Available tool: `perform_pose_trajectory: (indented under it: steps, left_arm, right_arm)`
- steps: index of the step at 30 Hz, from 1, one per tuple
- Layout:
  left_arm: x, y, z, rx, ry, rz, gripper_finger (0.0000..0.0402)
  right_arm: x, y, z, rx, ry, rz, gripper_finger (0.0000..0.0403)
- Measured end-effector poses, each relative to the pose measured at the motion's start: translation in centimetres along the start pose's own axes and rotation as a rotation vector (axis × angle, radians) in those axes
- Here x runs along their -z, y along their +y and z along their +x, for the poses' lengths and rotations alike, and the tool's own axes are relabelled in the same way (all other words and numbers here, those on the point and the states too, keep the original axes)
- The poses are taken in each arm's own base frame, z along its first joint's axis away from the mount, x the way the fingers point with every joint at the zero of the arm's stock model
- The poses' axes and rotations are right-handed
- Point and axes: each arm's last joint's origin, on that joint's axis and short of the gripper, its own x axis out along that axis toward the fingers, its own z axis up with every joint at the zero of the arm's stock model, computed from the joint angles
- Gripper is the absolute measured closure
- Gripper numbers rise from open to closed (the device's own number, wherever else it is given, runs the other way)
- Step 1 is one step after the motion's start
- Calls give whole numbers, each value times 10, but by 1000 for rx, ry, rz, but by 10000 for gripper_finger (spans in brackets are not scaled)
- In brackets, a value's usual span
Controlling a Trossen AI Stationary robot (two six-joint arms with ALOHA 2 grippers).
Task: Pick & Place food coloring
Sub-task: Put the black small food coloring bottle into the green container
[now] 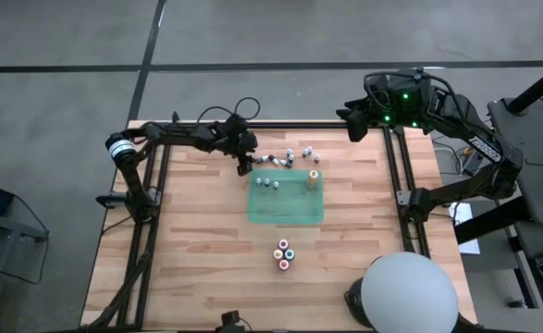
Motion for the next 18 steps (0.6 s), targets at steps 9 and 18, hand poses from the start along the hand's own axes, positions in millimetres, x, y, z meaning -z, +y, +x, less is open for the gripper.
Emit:
perform_pose_trajectory:
  steps: [9,18]
  left_arm:
    - [-20,8,4,12,84,-3,229]
    - [-39,12,1,24,162,-18,229]
  right_arm:
    - [1,0,0,4,11,-1,213]
    - [3,-1,0,12,30,0,213]
